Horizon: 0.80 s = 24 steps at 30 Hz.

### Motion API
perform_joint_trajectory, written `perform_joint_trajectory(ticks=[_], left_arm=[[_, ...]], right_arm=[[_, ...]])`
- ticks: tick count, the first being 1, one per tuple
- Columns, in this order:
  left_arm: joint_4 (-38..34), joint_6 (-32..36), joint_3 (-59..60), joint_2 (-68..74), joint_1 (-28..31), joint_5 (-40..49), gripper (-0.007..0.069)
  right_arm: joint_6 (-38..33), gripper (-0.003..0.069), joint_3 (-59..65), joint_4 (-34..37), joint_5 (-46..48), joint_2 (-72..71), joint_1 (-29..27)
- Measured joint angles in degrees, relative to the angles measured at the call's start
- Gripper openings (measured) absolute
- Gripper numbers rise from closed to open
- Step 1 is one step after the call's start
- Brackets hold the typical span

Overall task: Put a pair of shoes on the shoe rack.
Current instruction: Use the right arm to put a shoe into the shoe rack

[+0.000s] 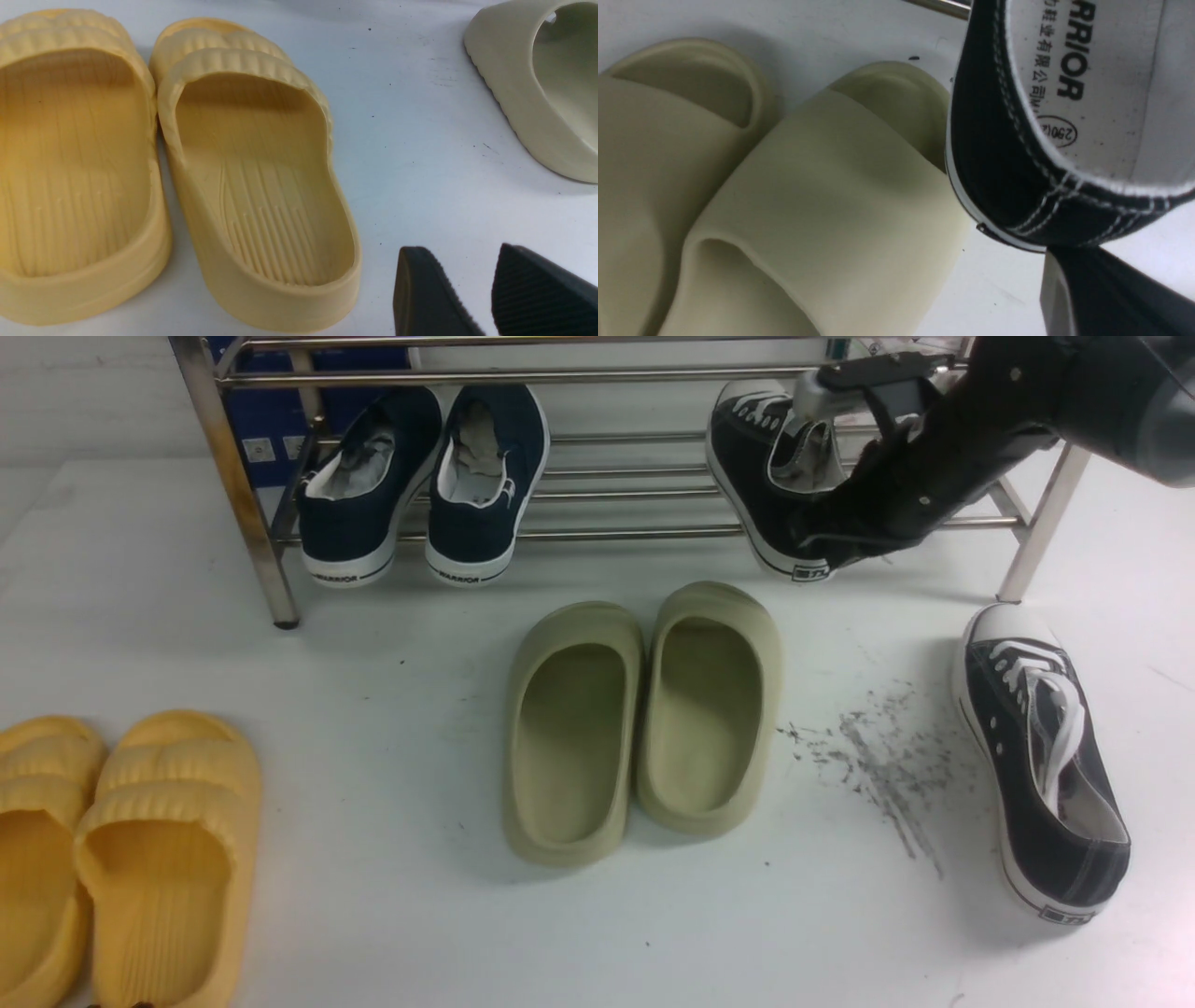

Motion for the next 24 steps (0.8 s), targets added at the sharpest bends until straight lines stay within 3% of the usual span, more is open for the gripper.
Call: perform_joint_trajectory(ticks=[6,12,24], left_arm=[[0.00,0.00,0.00,0.00,0.00,0.00,0.0239],[0.00,0.00,0.00,0.00,0.00,0.00,0.0239],[0.00,0.00,0.00,0.00,0.00,0.00,0.0239]], right_arm=[[-0.73,-0.0005,0.00,2.53,-2.30,0.00,0.00],[-6.53,-0.0005,0.00,7.94,-4.64,0.00,0.00],[-7.75,-0.0002,0.00,8.22,-1.96,0.00,0.00]])
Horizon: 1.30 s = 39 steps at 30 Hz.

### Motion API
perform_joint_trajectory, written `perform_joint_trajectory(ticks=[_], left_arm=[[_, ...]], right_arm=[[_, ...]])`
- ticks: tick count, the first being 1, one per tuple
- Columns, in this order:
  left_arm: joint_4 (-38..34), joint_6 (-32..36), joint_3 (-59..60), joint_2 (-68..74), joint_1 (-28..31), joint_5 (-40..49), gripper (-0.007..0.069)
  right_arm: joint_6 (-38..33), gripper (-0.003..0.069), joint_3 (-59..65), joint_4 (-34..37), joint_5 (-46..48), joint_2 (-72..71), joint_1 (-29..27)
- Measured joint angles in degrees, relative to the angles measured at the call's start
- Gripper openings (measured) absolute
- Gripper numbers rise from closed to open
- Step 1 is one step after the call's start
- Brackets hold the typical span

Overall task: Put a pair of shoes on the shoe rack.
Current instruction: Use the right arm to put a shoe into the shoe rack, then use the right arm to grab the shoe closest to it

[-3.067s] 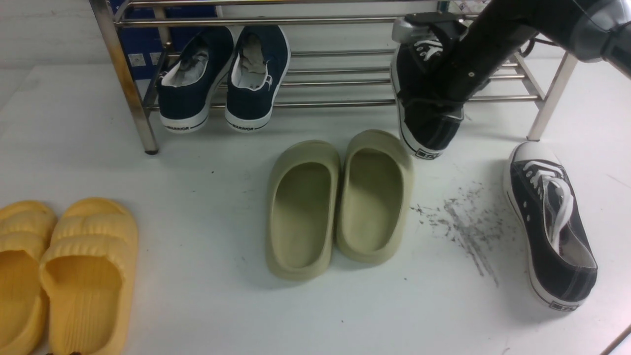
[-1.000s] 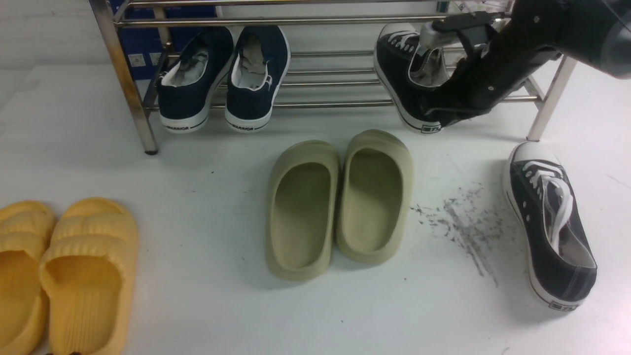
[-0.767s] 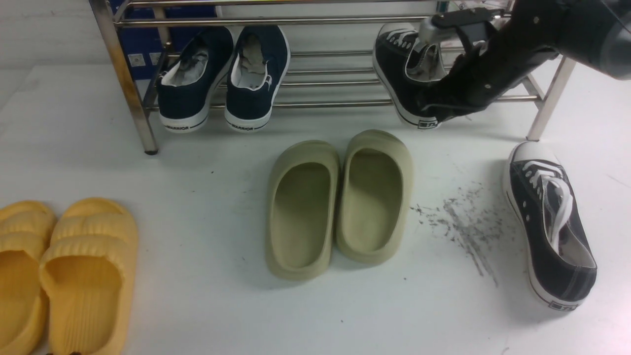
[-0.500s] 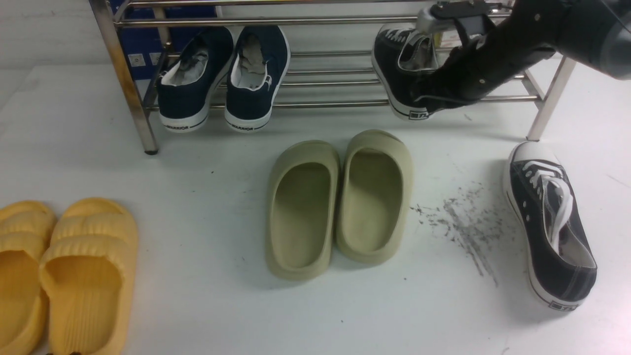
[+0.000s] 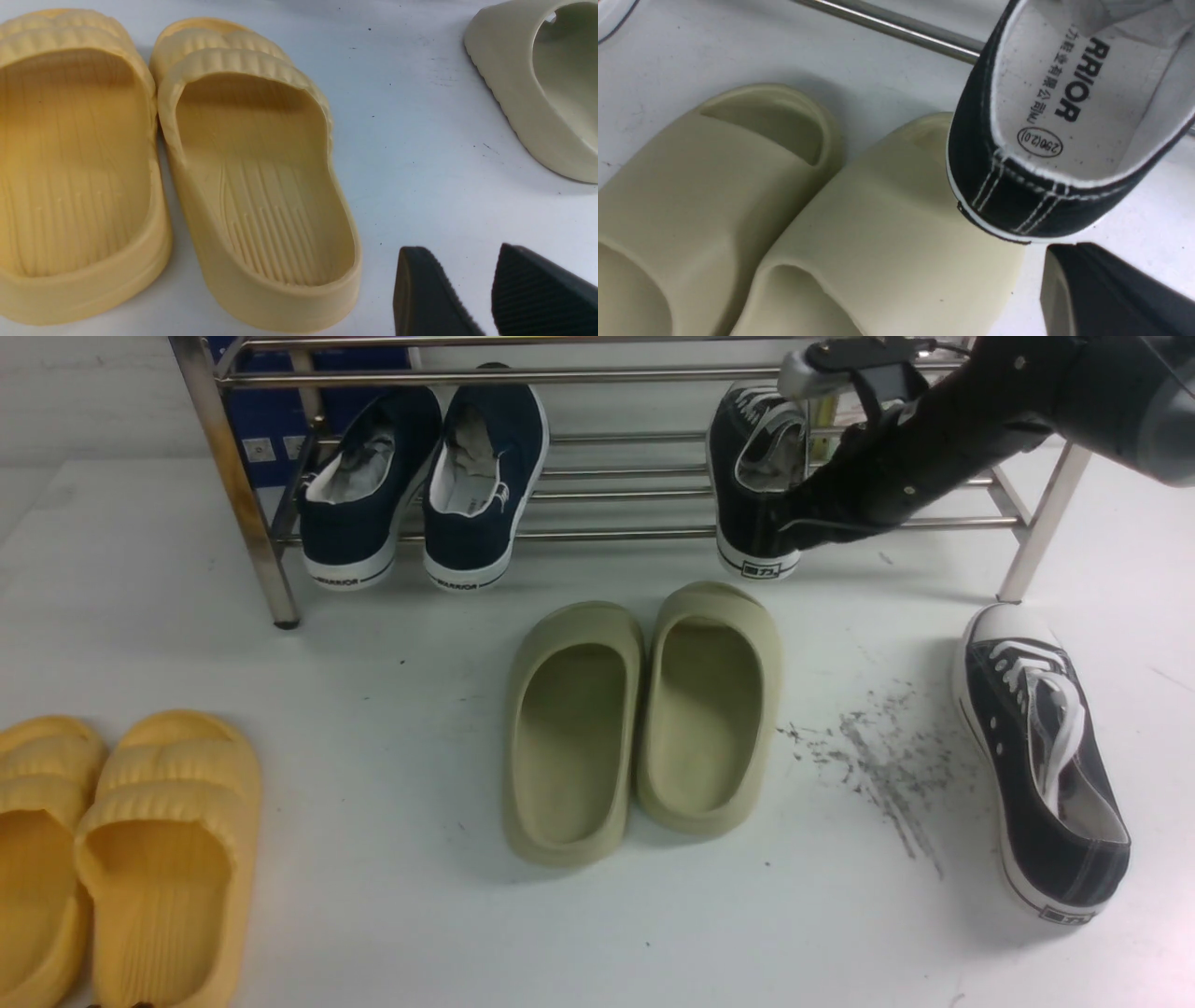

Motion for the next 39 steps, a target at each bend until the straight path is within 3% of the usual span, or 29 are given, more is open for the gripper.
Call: perform_joint_trajectory(ticks=[6,10,13,18,22,26,32,39], left_arm=[[0.00,0.00,0.00,0.00,0.00,0.00,0.0239],[0.00,0.00,0.00,0.00,0.00,0.00,0.0239],[0.00,0.00,0.00,0.00,0.00,0.00,0.0239],[0.00,0.00,0.00,0.00,0.00,0.00,0.0239],[0.00,0.00,0.00,0.00,0.00,0.00,0.0239],[0.00,0.00,0.00,0.00,0.00,0.00,0.0239],[0.00,0.00,0.00,0.00,0.00,0.00,0.0239],[0.00,0.00,0.00,0.00,0.00,0.00,0.0239]], right_arm=[[4.16,0.0014,0.00,-1.75,7.95,-3.62,0.00],[12.17,0.0051,-0.33,-9.53,18.80,-10.76,0.00],[19.99,0.0111,0.73,-19.34,26.63,-16.31,-0.07],[23.88,0.0218,12.68,-22.01,27.47,-26.86,-0.23],[24.49,0.0302,27.31,-17.42,24.69,-36.37,-0.22],[26.01,0.0368,39.87,-17.39,18.43,-41.59,-0.22],[28.51,0.0405,50.54,-18.28,9.18,-40.29,-0.22],[28.81,0.0407,52.17,-17.96,0.15,-32.89,-0.22]])
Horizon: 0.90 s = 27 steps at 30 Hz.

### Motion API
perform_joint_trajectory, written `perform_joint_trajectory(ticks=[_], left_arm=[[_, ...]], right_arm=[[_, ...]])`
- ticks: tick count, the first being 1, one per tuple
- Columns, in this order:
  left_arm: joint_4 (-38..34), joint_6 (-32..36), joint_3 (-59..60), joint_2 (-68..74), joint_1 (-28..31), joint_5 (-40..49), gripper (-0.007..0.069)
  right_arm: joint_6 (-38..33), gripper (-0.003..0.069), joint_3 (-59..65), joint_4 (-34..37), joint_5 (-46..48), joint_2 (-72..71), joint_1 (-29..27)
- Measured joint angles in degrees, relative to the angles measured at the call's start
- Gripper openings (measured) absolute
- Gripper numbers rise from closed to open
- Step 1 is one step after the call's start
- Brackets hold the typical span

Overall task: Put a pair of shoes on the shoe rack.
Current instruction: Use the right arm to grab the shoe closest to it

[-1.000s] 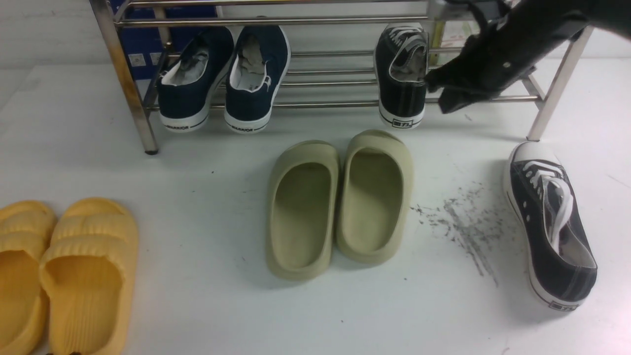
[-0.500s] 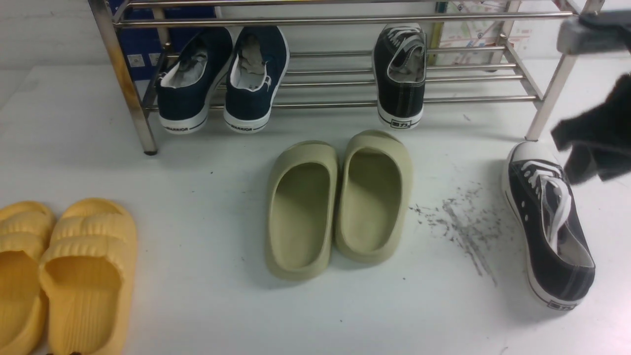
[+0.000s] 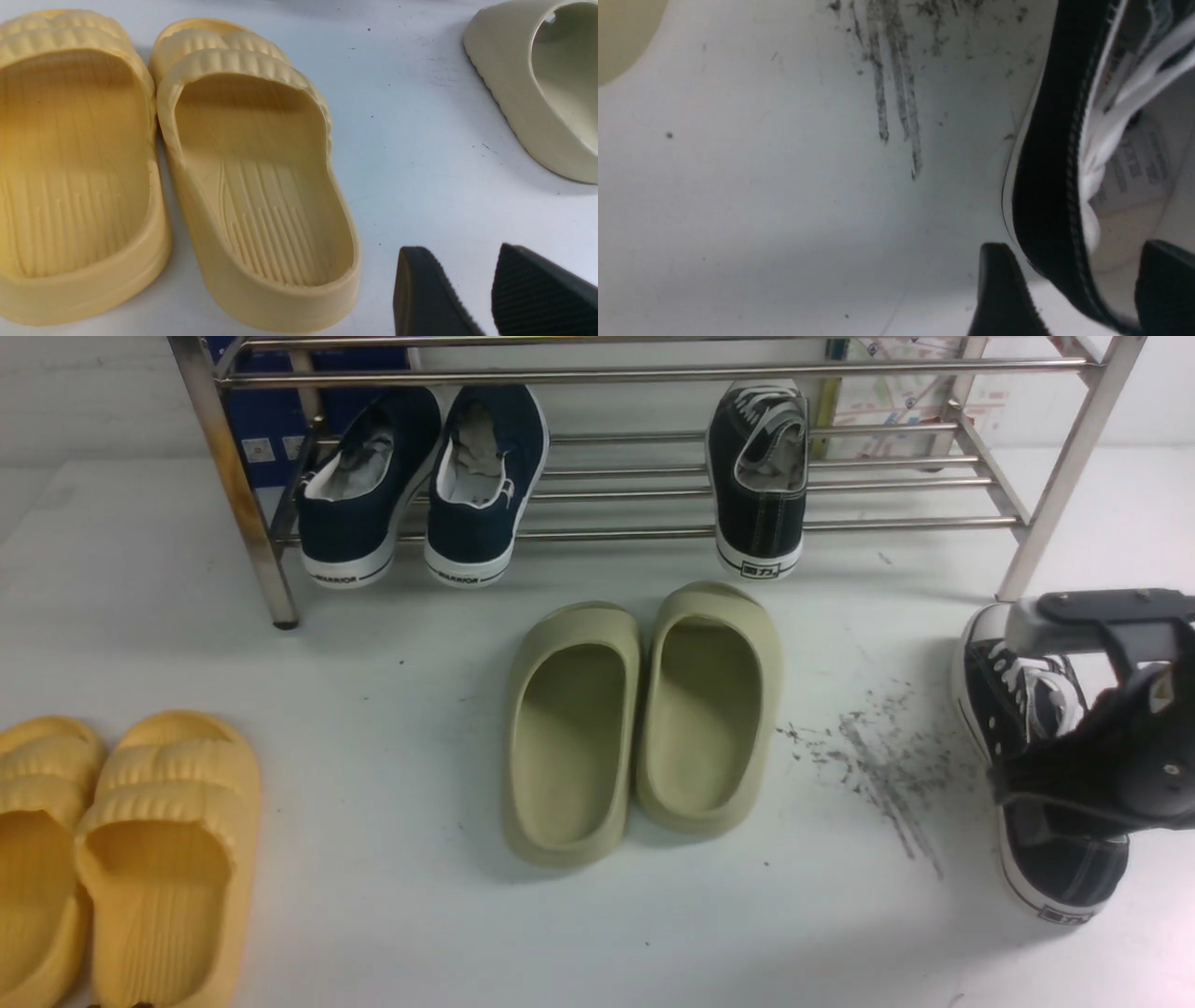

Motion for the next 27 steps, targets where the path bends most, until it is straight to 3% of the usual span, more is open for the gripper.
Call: perform_joint_trajectory(ticks=[9,12,18,27], left_arm=[[0.00,0.00,0.00,0.00,0.00,0.00,0.0239],[0.00,0.00,0.00,0.00,0.00,0.00,0.0239],[0.00,0.00,0.00,0.00,0.00,0.00,0.0239],[0.00,0.00,0.00,0.00,0.00,0.00,0.0239]], right_arm=[[-1.48,0.0354,-0.26,-4.82,-1.01,6.83,0.00],[-2.66,0.0279,-0.33,-6.41,0.10,6.83,0.04],[-7.08,0.0055,-0.70,-4.62,2.77,6.94,0.19],[-10.44,0.0050,-11.87,-4.13,12.15,5.47,0.19]])
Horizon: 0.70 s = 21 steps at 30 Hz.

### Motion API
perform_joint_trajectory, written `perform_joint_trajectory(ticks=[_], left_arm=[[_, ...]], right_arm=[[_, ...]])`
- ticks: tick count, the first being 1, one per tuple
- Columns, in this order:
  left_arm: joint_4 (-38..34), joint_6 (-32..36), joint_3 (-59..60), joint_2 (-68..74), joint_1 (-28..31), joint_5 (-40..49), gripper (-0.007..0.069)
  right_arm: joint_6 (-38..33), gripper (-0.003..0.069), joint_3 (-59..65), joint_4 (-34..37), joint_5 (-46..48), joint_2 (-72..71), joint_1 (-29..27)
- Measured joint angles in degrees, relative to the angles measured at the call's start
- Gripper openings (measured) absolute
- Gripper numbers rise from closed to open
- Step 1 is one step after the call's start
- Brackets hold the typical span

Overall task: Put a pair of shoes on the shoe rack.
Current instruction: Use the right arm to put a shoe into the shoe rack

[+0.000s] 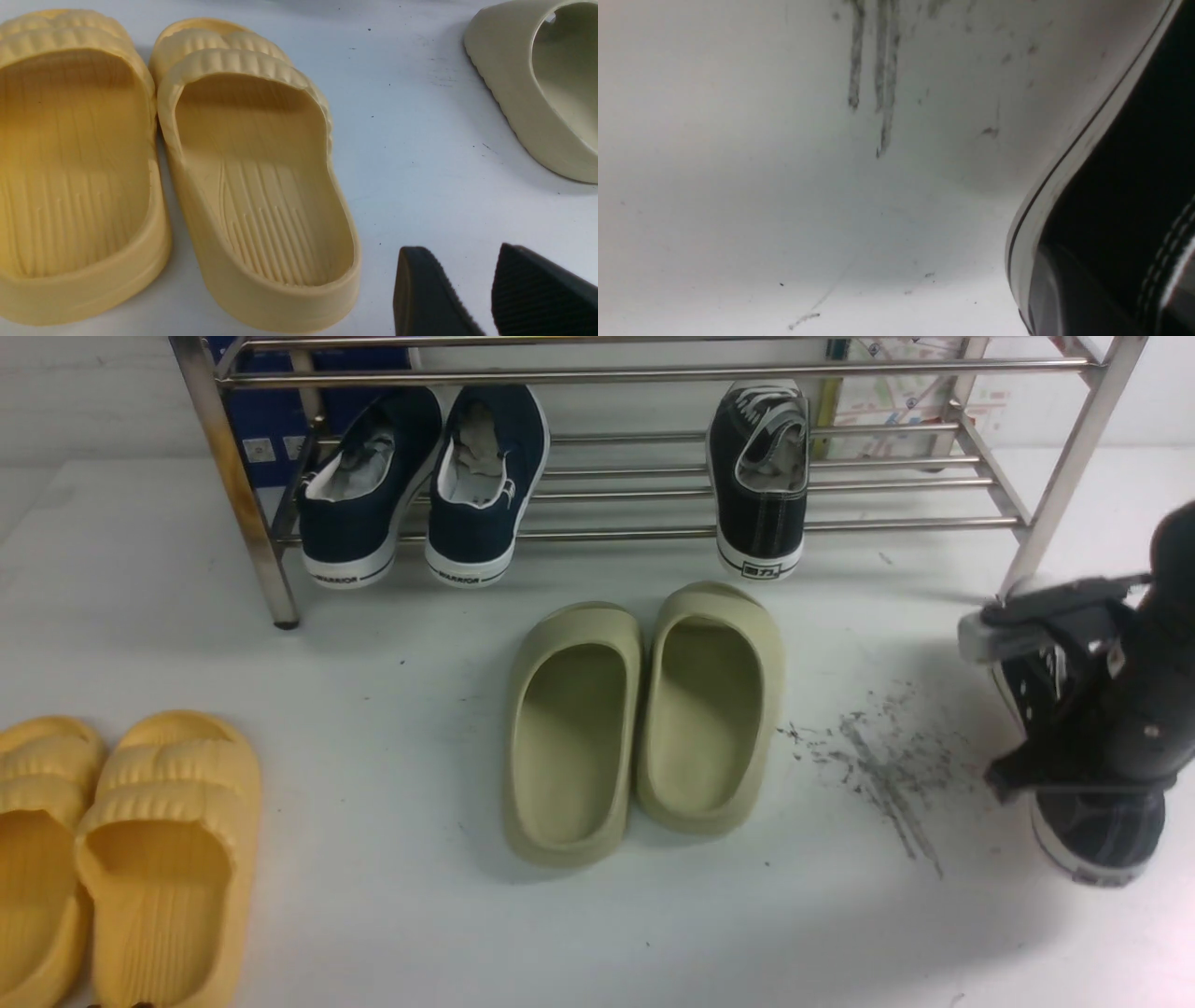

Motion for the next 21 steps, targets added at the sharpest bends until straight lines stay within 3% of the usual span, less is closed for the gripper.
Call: perform_joint_trajectory(ticks=[5,13,21], left_arm=[[0.00,0.00,0.00,0.00,0.00,0.00,0.0239],[0.00,0.00,0.00,0.00,0.00,0.00,0.0239],[0.00,0.00,0.00,0.00,0.00,0.00,0.0239]], right_arm=[[-3.08,0.0050,-7.20,1.14,0.27,-0.17,0.00],[-14.81,0.0050,-10.98,8.60,-5.36,1.73,0.00],[-15.95,0.0050,-13.32,8.85,-7.76,8.41,0.00]])
